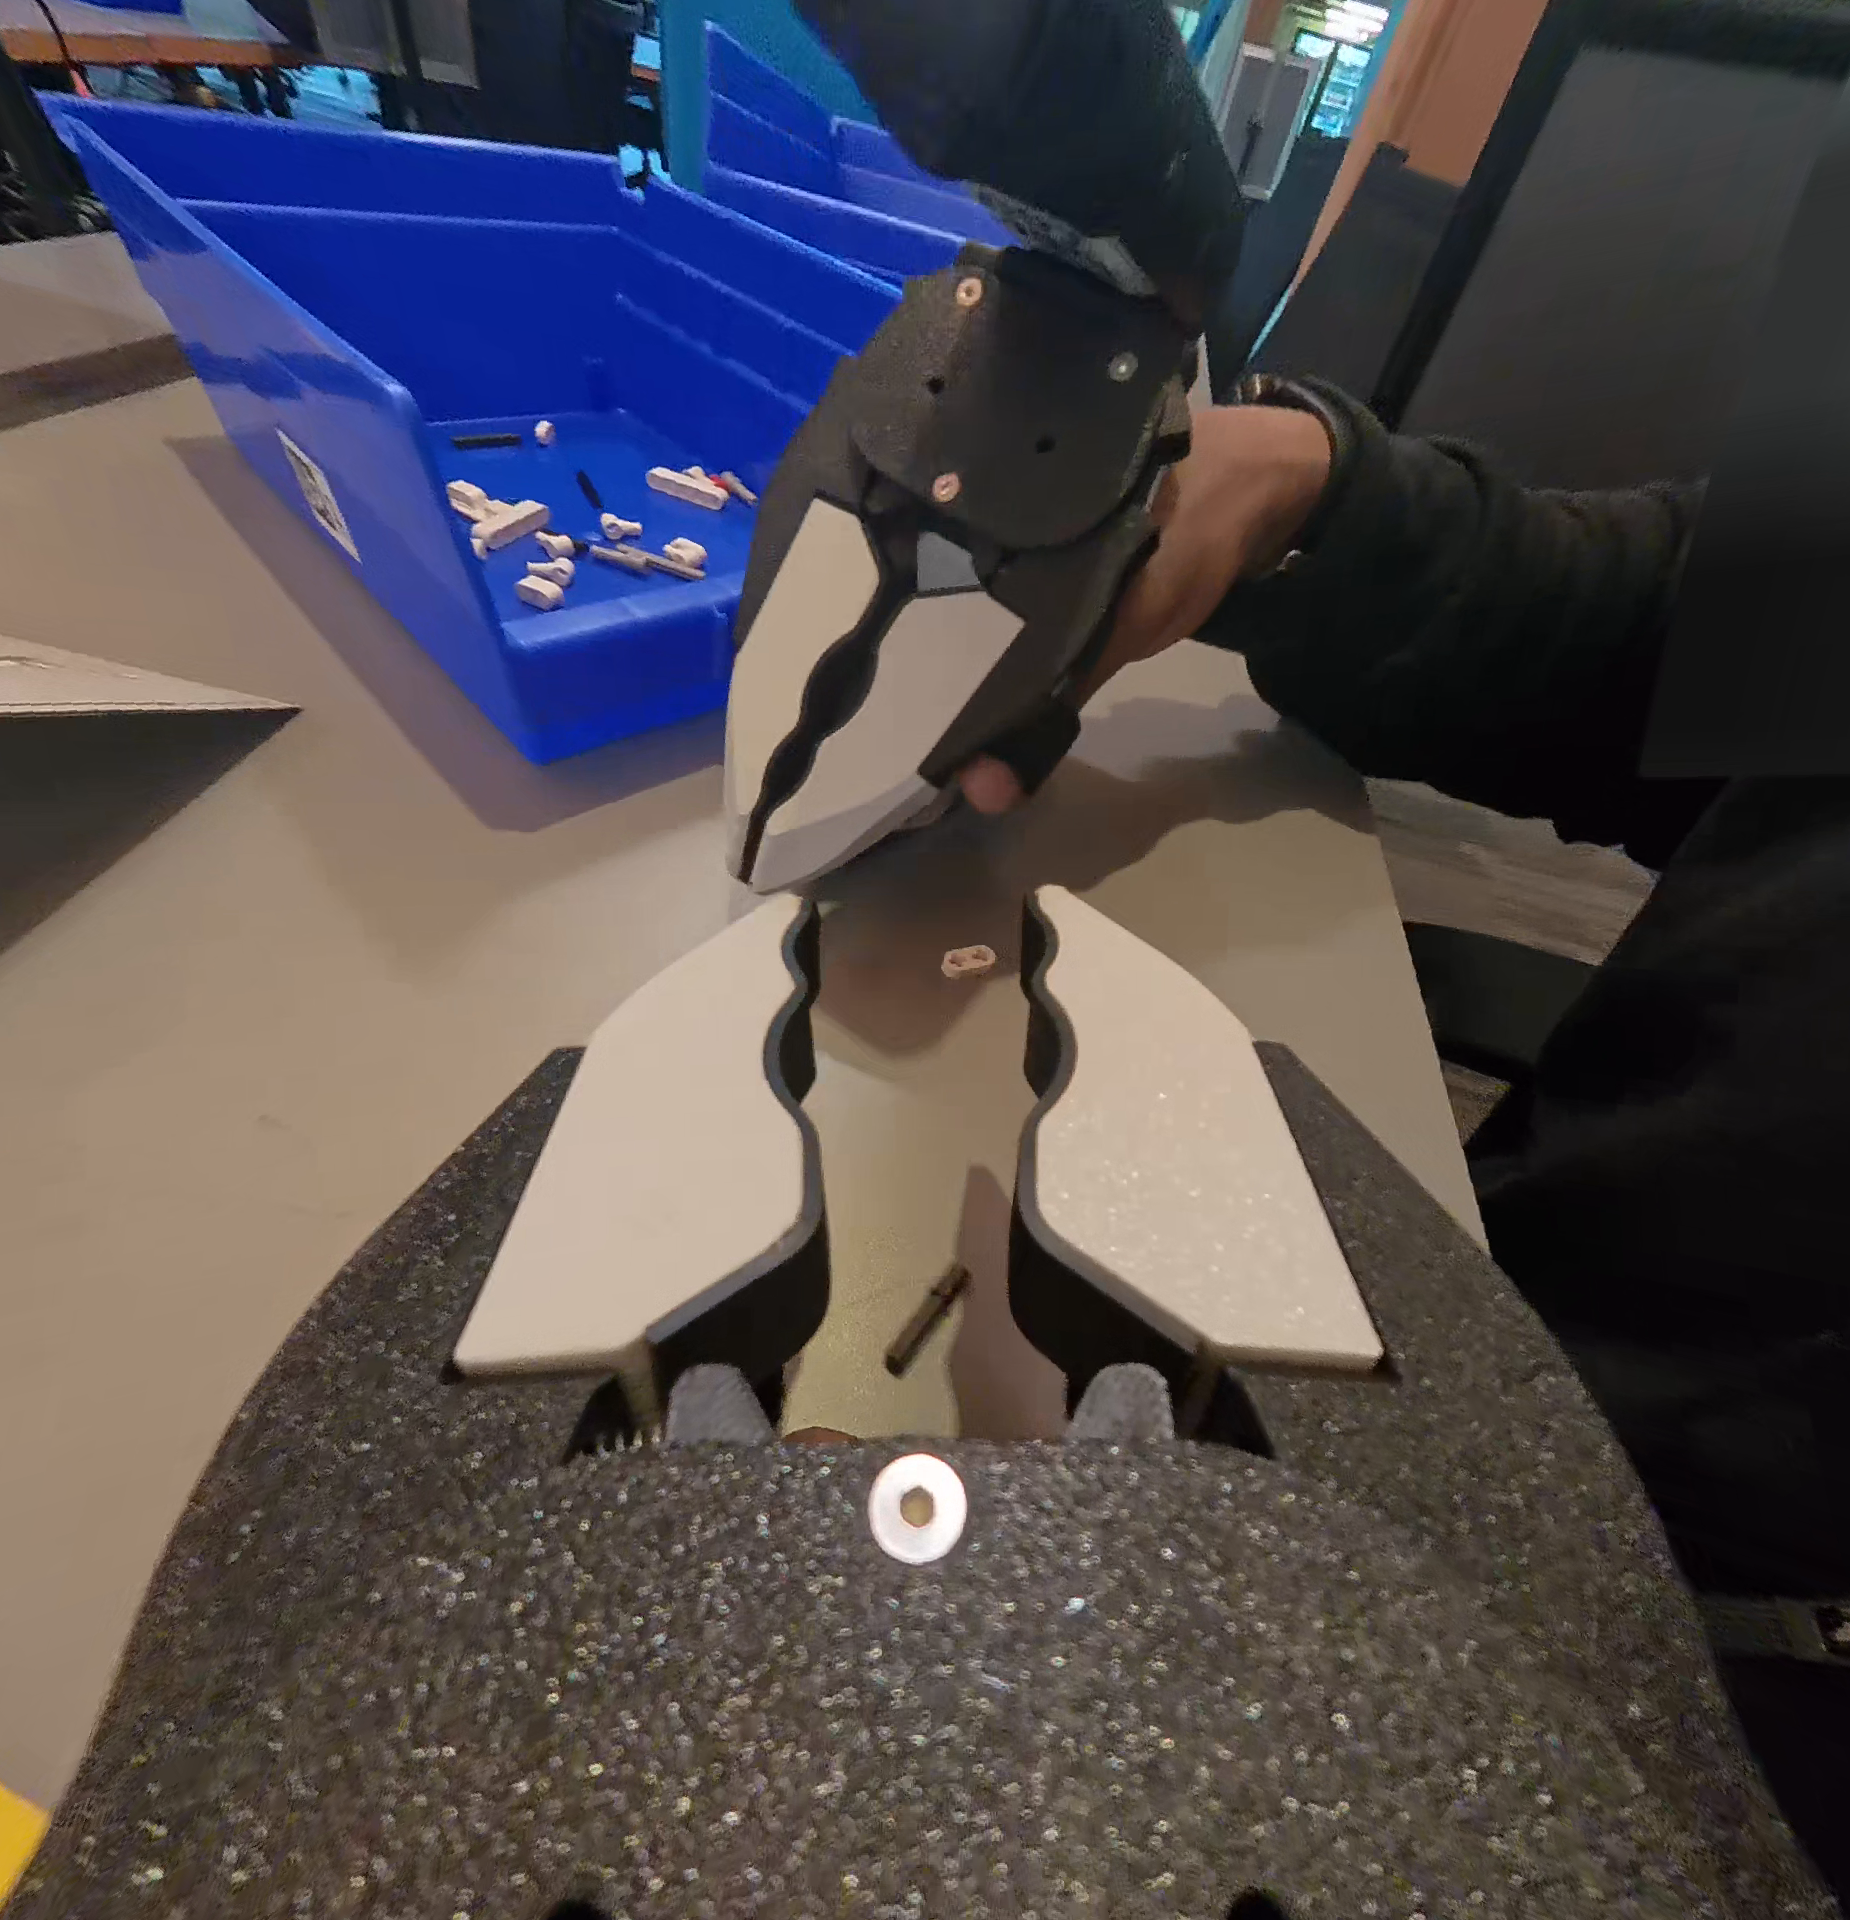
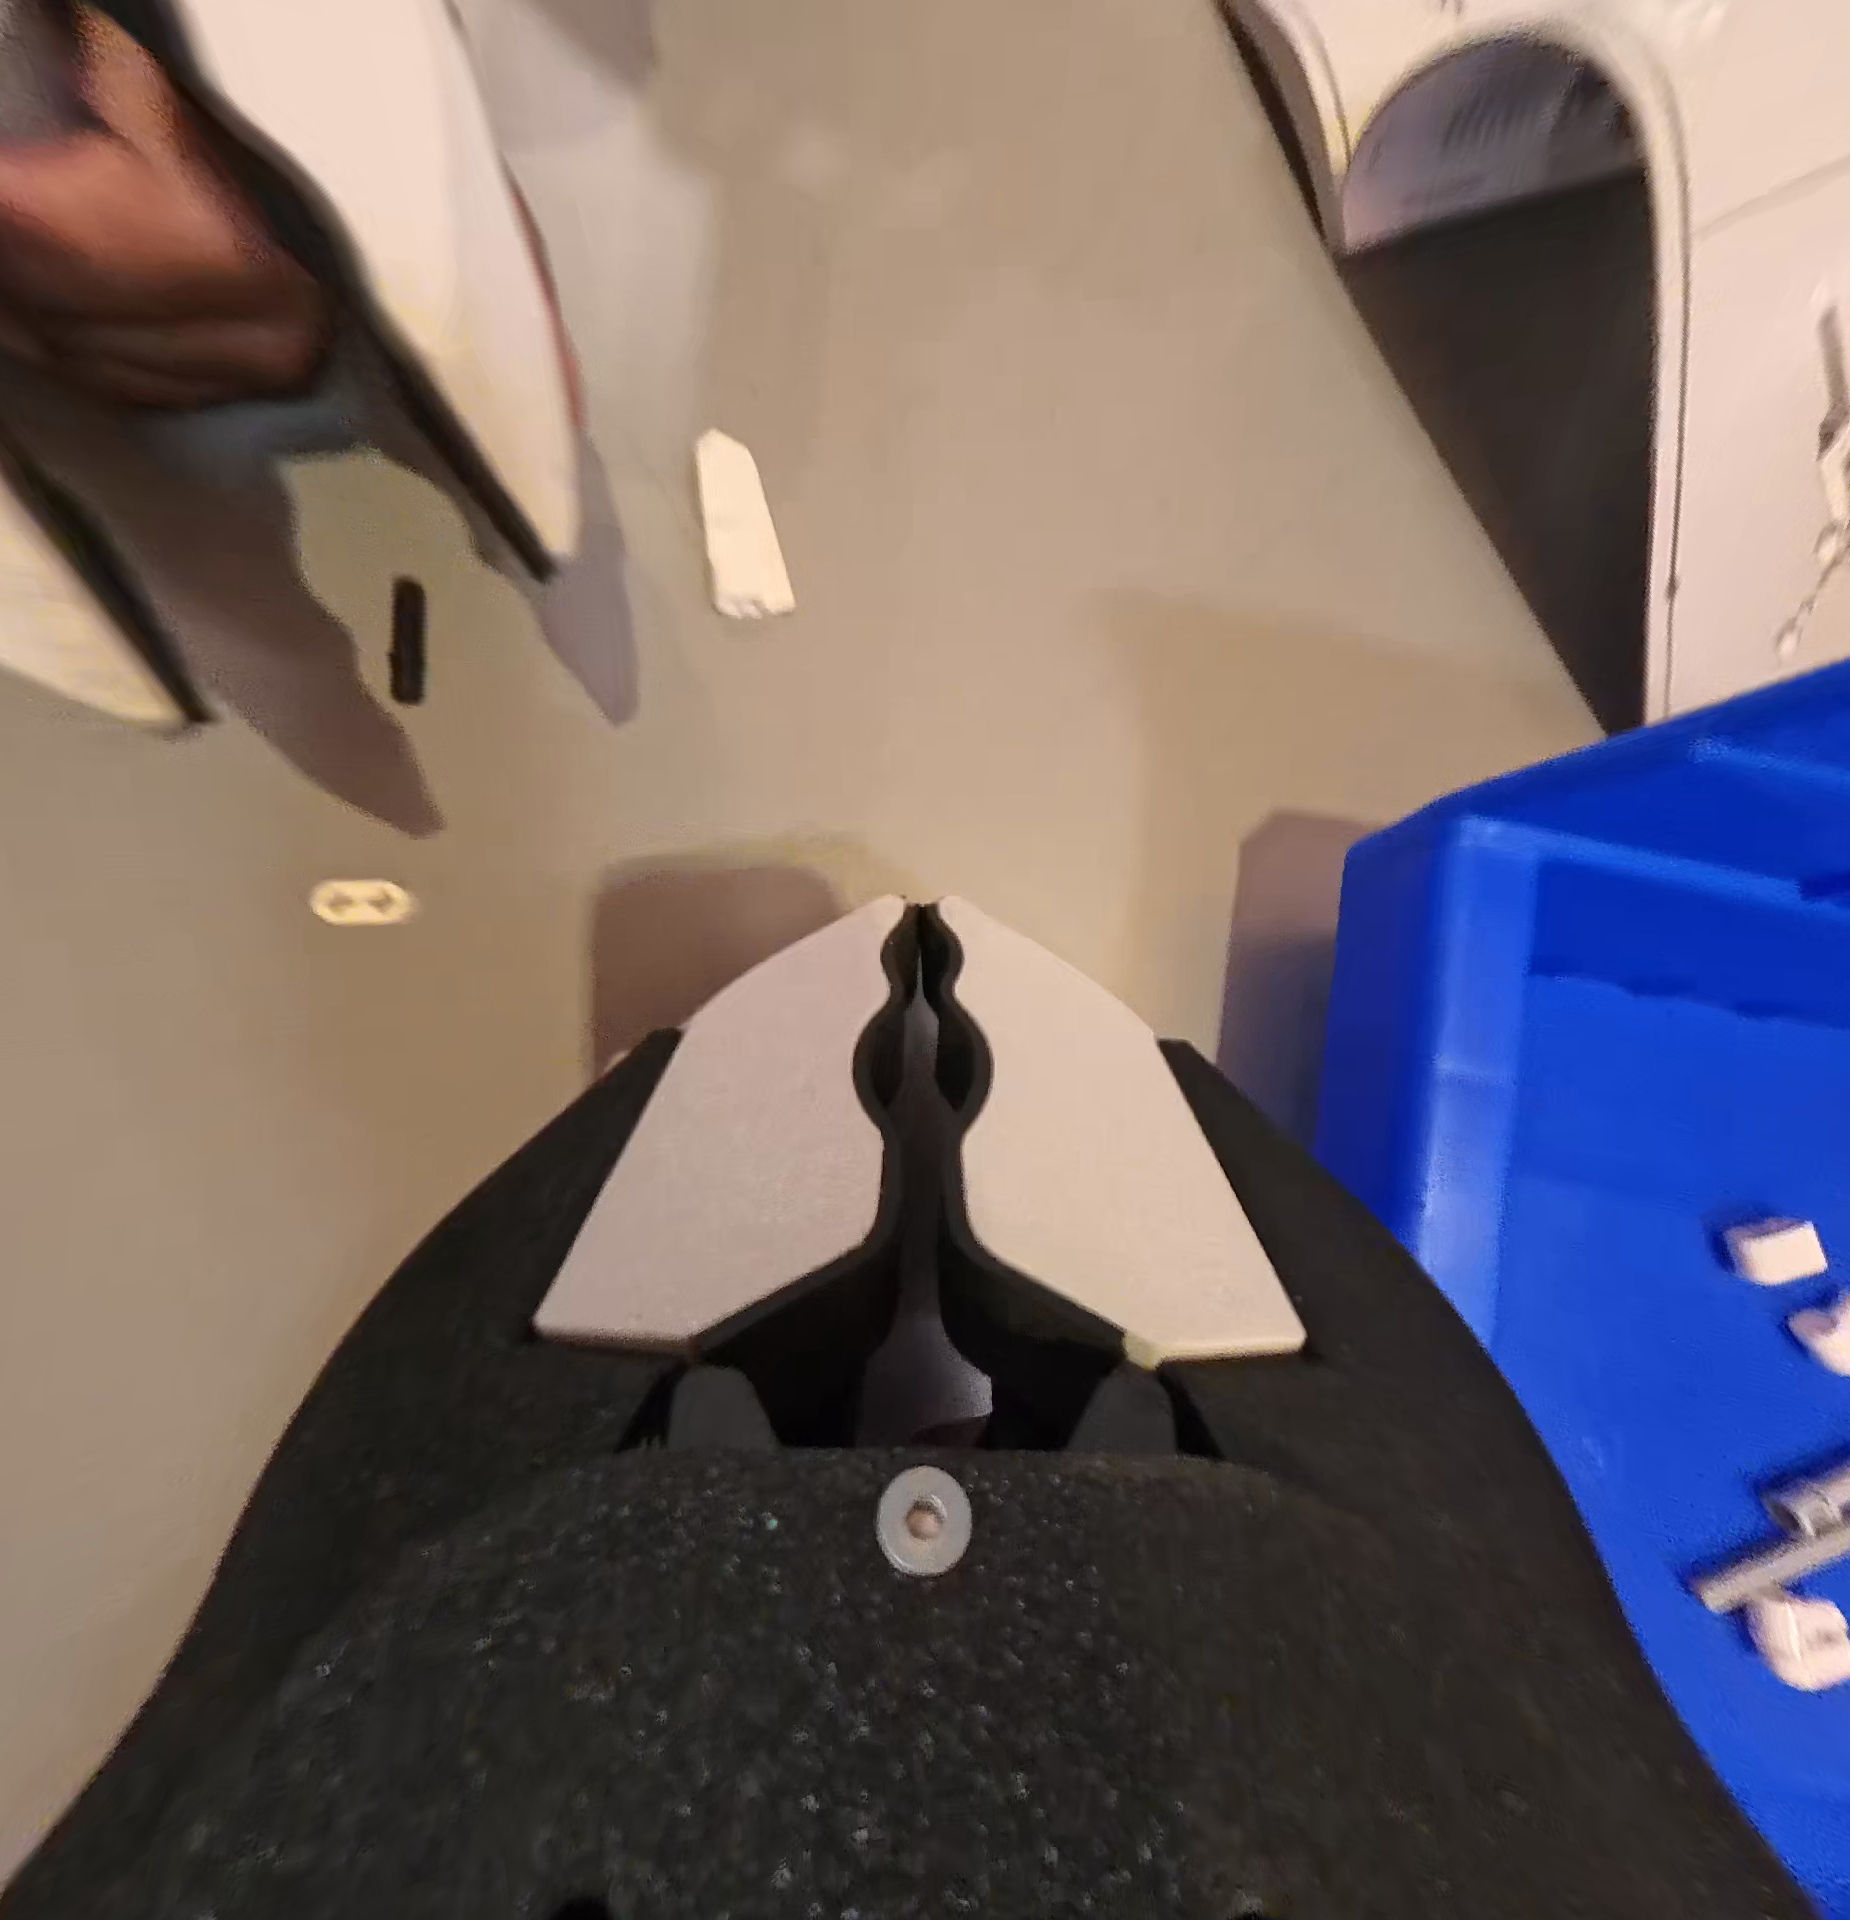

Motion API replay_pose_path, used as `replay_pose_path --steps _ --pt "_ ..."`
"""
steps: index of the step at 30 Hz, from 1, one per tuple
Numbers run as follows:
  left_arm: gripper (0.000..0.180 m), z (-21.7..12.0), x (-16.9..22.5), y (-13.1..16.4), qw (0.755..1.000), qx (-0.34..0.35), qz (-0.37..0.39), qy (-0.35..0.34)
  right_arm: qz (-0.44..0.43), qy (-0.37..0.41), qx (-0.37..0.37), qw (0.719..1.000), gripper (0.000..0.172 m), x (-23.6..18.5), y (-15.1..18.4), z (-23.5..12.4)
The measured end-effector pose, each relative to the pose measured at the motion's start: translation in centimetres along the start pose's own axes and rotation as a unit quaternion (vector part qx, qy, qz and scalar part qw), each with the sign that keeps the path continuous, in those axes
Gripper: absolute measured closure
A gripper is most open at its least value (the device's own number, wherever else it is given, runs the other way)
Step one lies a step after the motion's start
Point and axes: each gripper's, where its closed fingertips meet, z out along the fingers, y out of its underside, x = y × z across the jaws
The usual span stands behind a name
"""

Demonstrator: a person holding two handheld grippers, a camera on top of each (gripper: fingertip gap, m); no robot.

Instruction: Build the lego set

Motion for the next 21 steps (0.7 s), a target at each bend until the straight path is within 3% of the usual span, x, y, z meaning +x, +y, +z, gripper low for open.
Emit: replay_pose_path --steps 6,9,16,21 --pt "0.143 -1.7 0.0 -0.2 0.999 0.023 0.018 -0.036 -0.004 0.001 0.044 0.999 0.166 -2.5 -1.5 -0.5" --pt "0.143 -3.9 -1.0 -0.5 0.994 0.047 0.011 -0.095 0.005 0.005 0.06 0.998 0.164 -4.3 -1.9 -0.8" --pt "0.135 -8.4 -1.5 0.6 0.976 0.061 -0.09 -0.188 0.013 0.001 0.059 0.998 0.159 -7.5 -2.6 0.0" --pt "0.142 -9.3 0.7 -0.1 0.966 0.14 -0.152 -0.153 -0.012 -0.004 0.044 0.999 0.158 -8.5 -3.3 1.3"
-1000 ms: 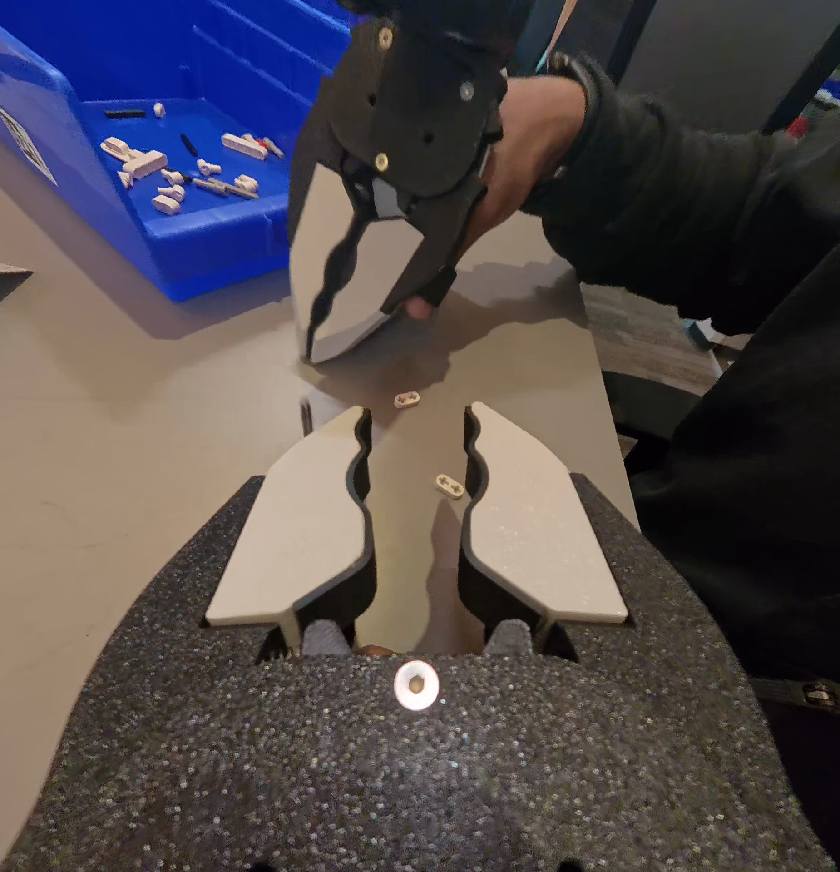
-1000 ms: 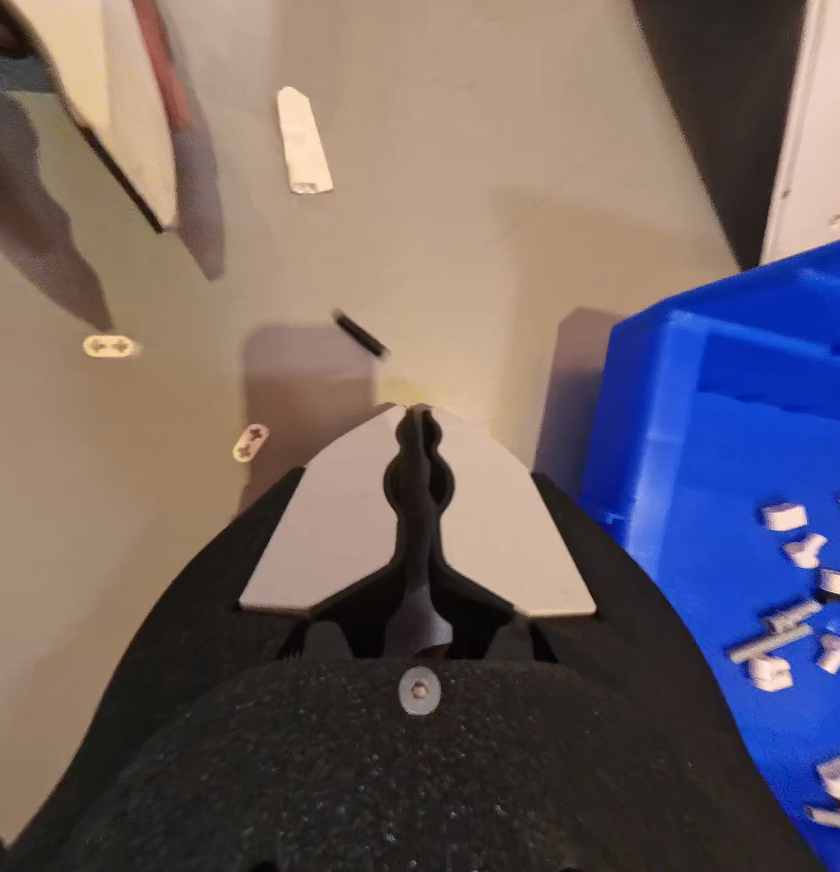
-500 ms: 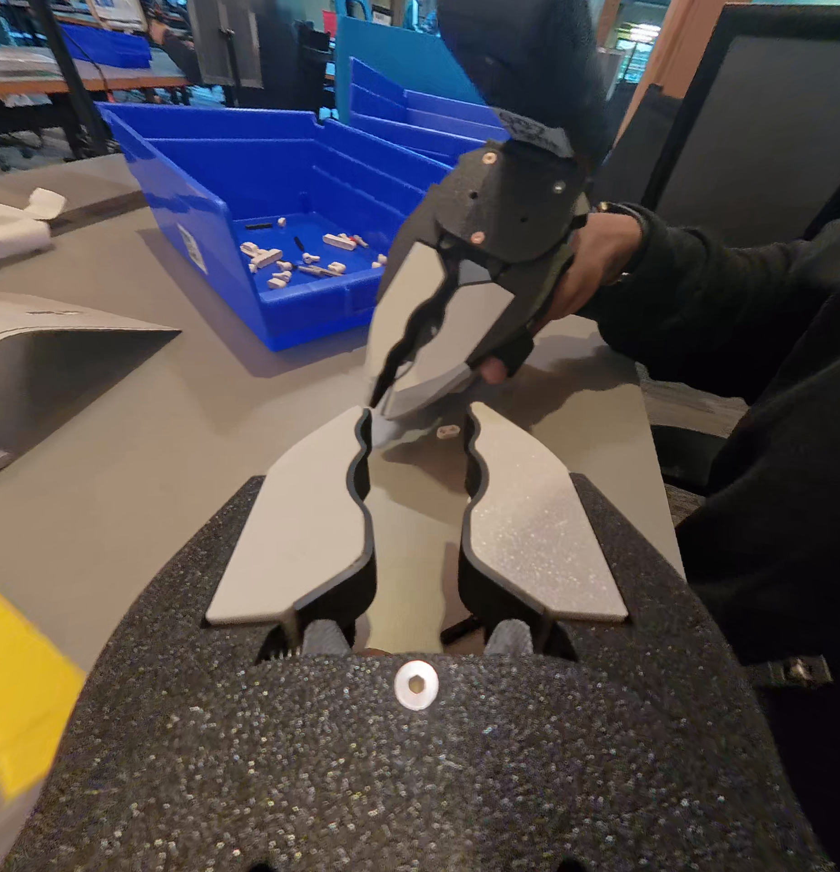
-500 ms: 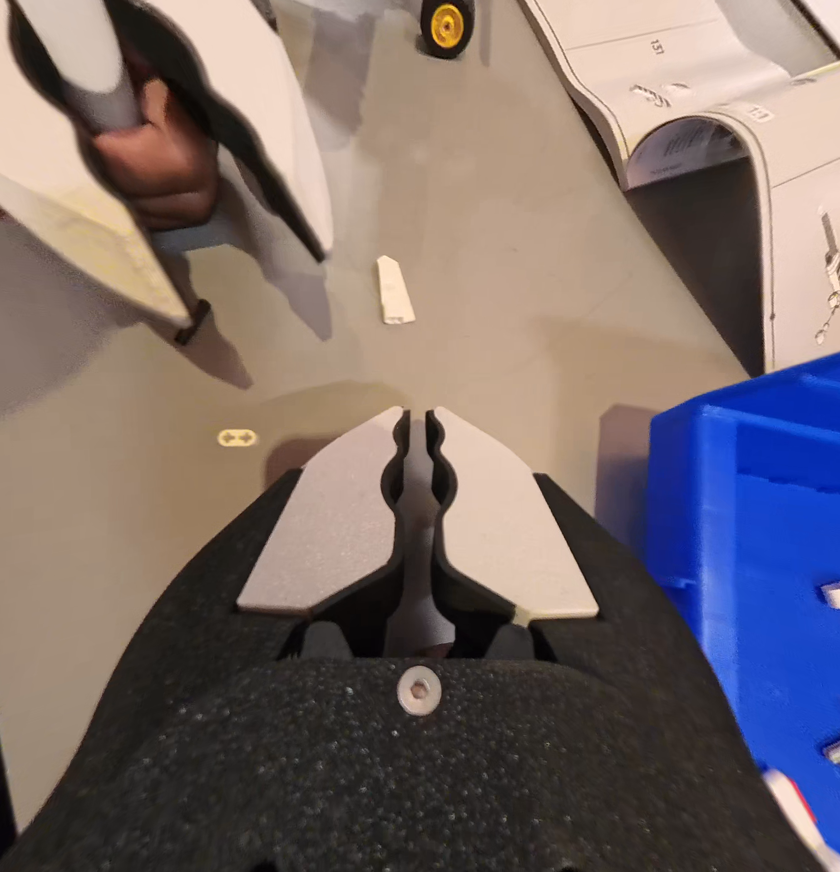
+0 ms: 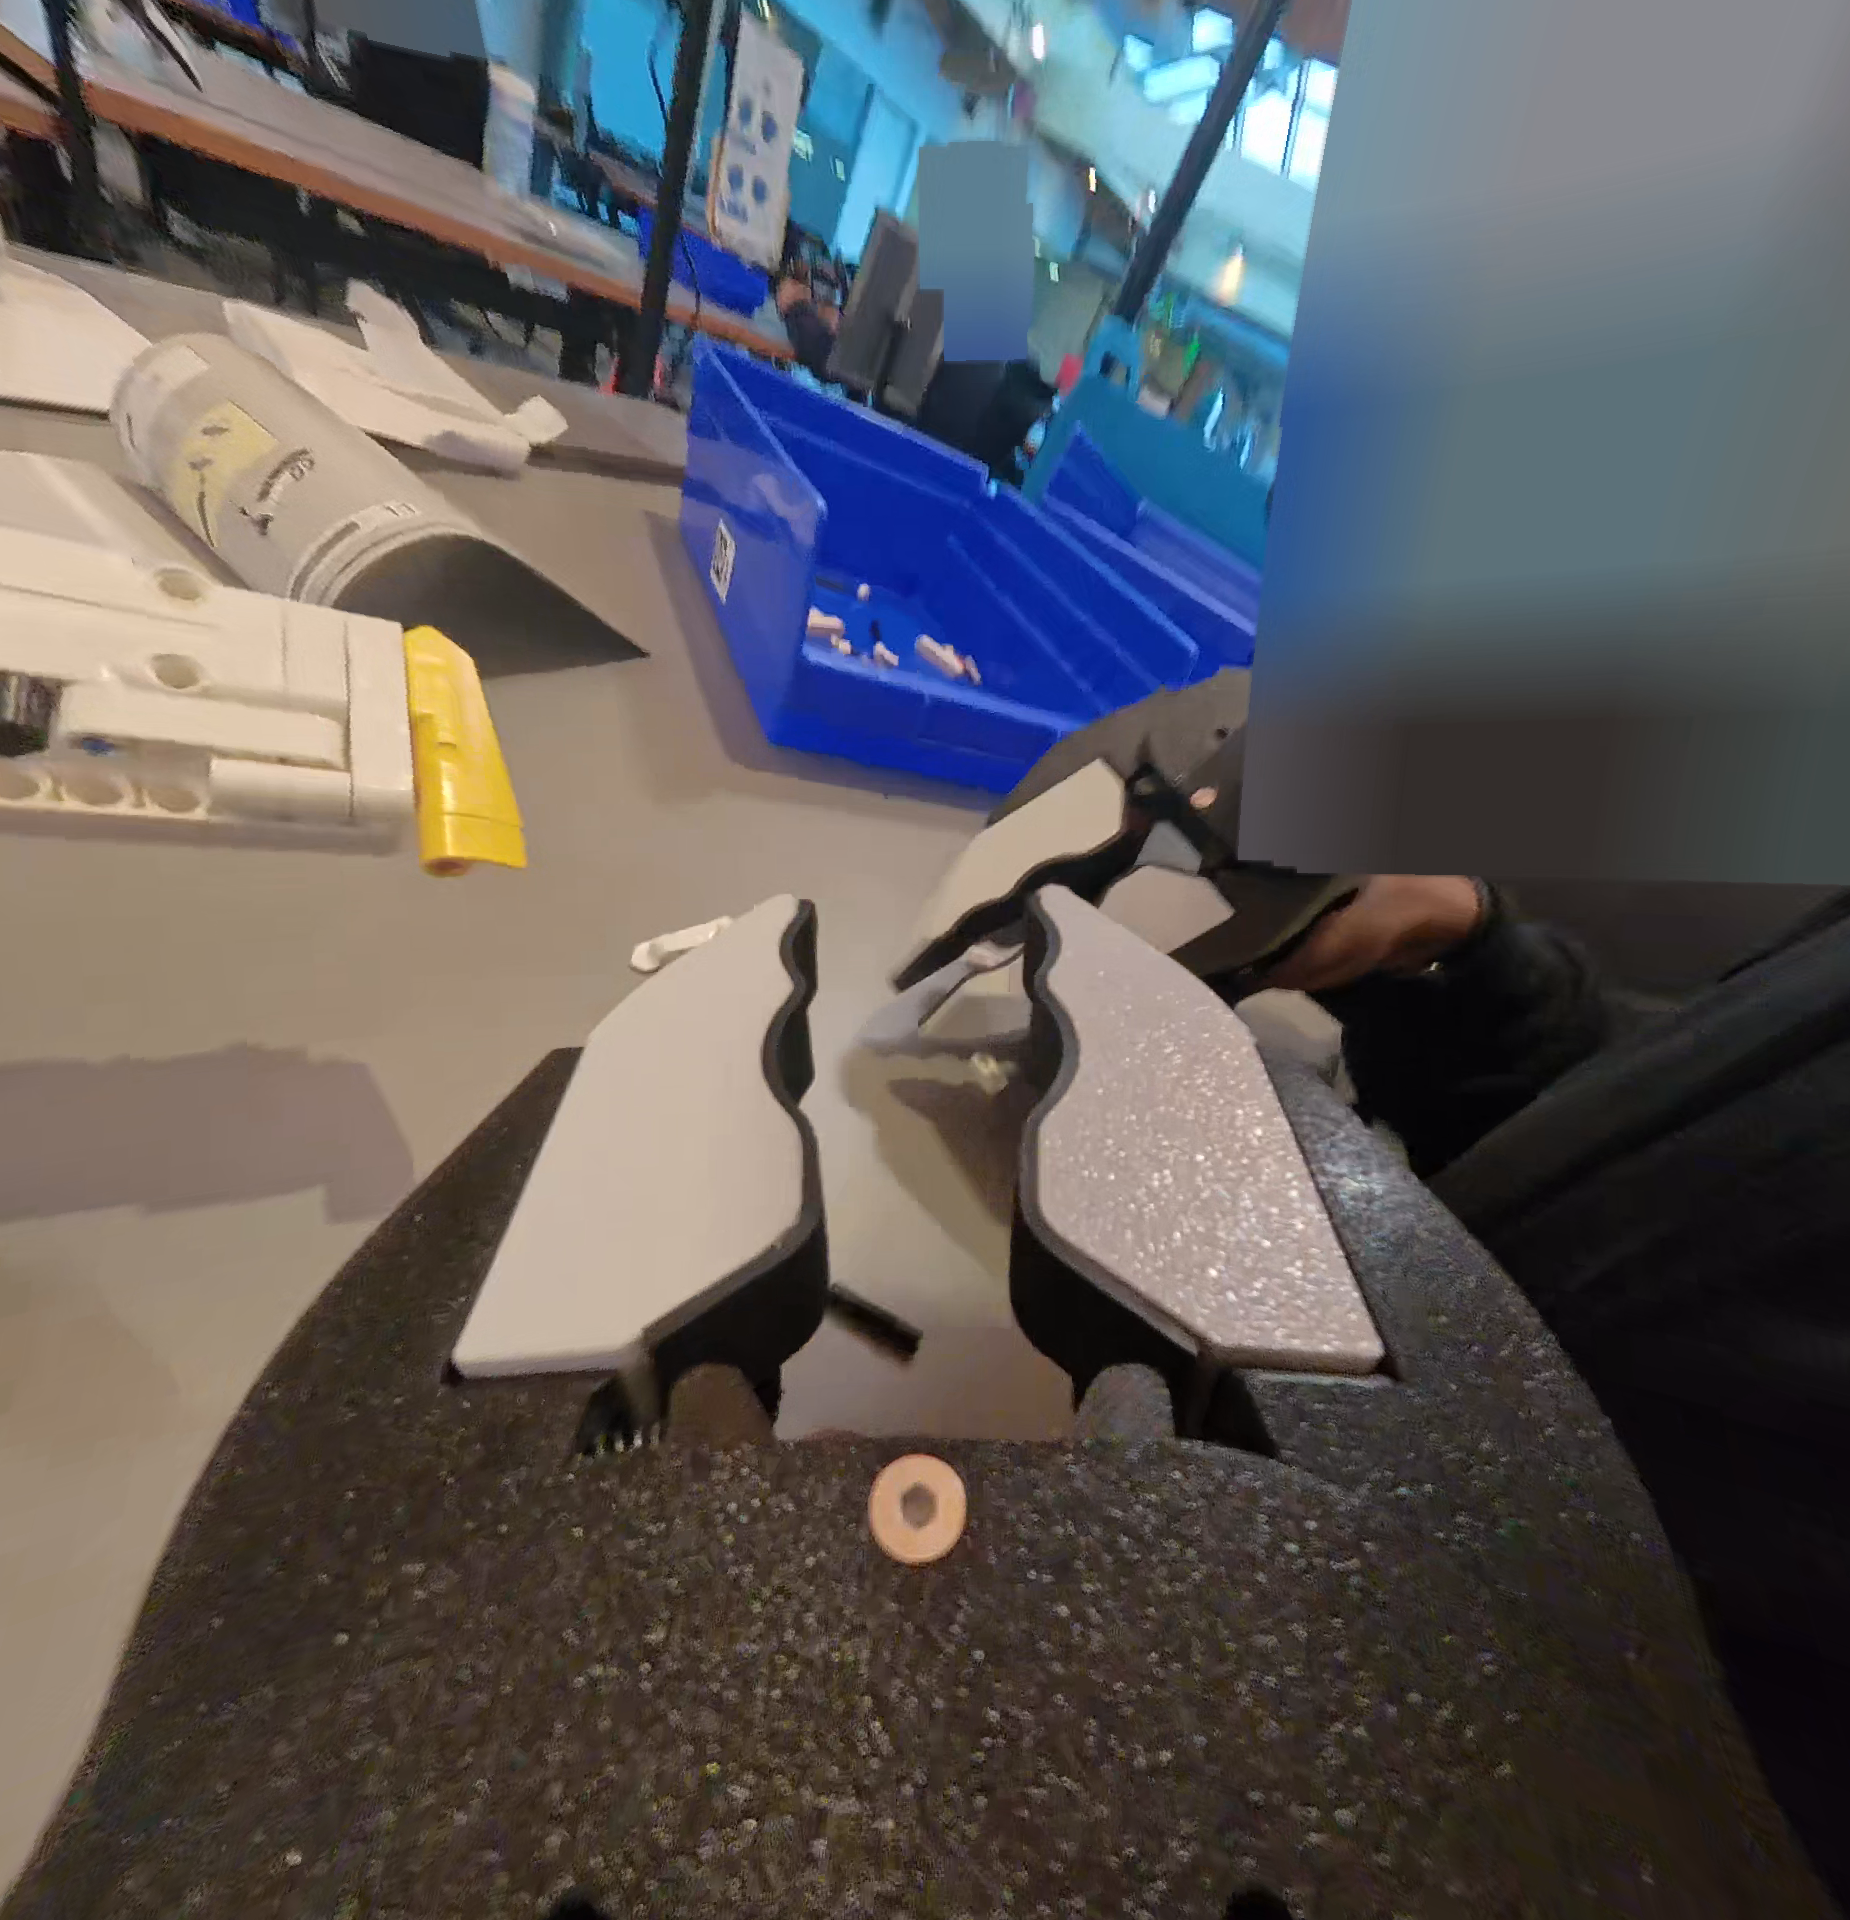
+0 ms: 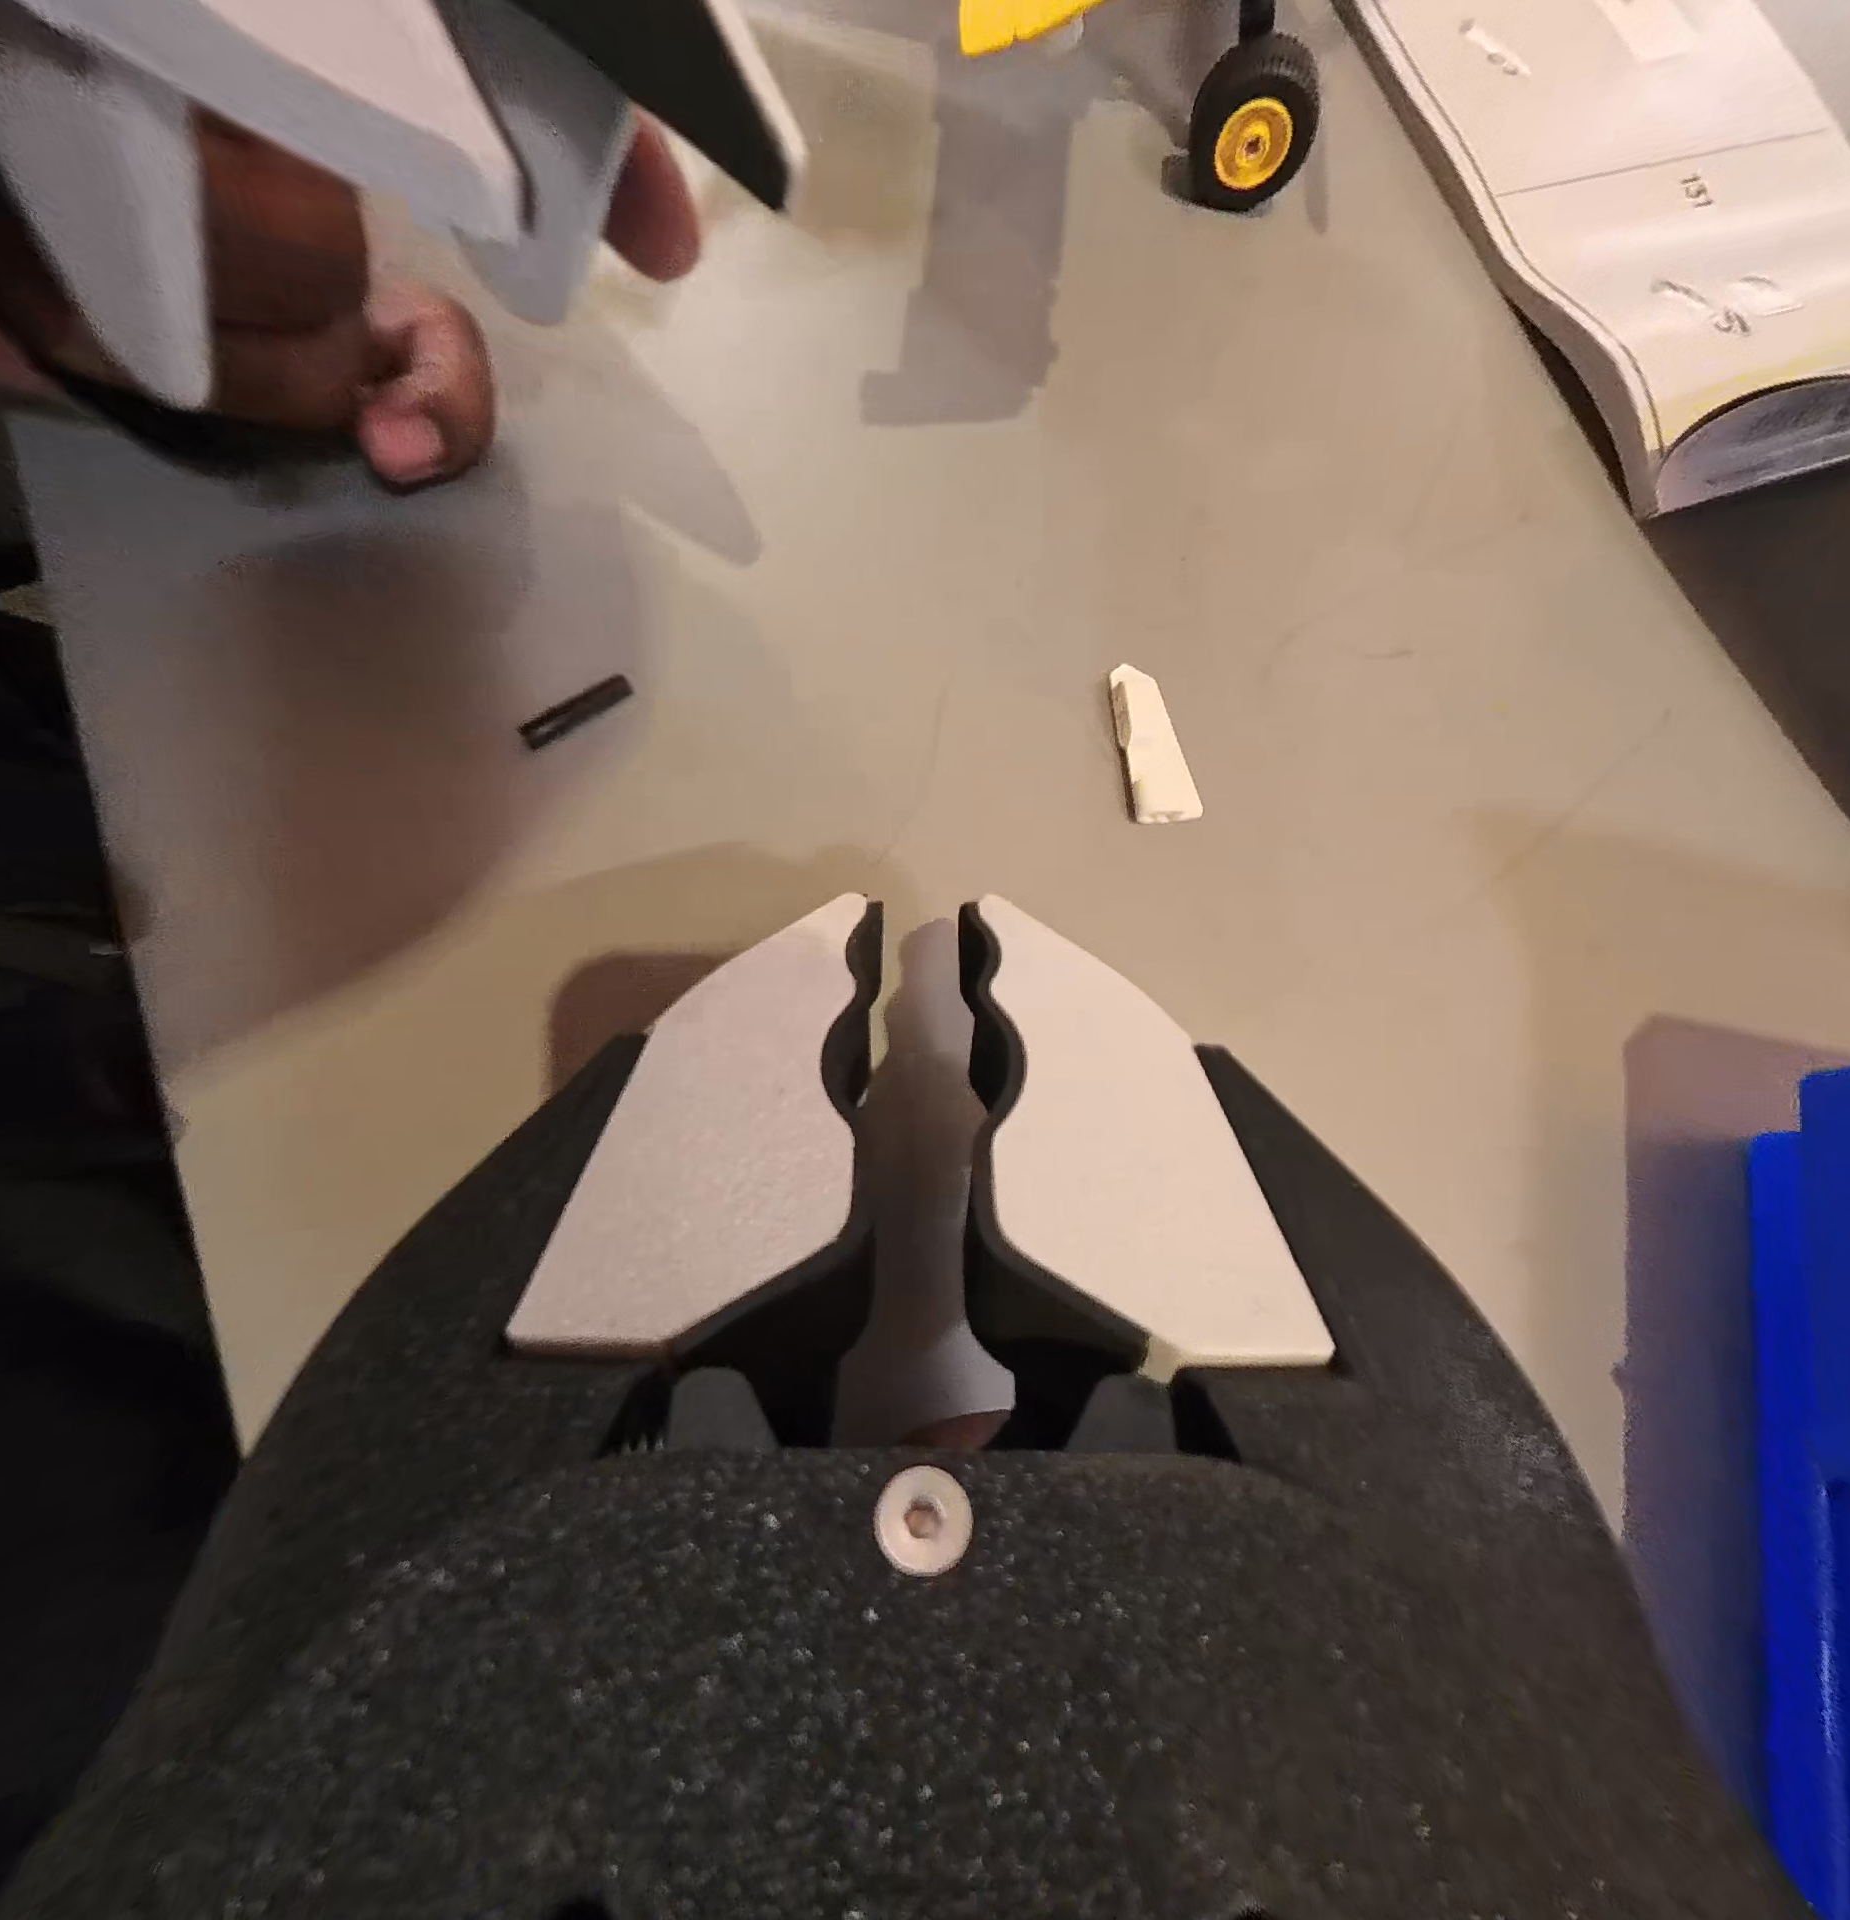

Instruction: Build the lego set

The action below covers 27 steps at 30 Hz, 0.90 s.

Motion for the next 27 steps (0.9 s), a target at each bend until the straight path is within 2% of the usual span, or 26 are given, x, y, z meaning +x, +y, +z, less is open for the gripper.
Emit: replay_pose_path --steps 4,10,15,19,22,27 --pt "0.151 -0.4 0.7 -1.6 0.994 0.102 0.007 -0.027 0.014 0.001 -0.001 1.0 0.158 0.4 -0.5 1.2" --pt "0.149 -1.3 0.9 -4.0 0.976 0.208 0.035 -0.057 0.007 0.037 -0.013 0.999 0.159 0.9 -0.7 1.9" --pt "0.146 -1.8 0.7 -4.3 0.978 0.195 0.026 -0.071 -0.006 0.061 -0.029 0.998 0.158 0.8 -0.5 2.2" --pt "0.148 -2.0 -0.9 -2.8 0.986 0.103 0.061 -0.118 -0.009 0.063 -0.028 0.998 0.158 0.5 -0.6 2.1" --pt "0.146 -2.1 -1.9 -0.6 0.986 -0.007 0.09 -0.141 -0.012 0.063 -0.025 0.998 0.158 0.4 -0.5 2.0" --pt "0.118 -3.3 -3.4 4.4 0.951 -0.204 0.106 -0.207 -0.017 0.062 -0.019 0.998 0.158 0.5 -0.5 1.9"
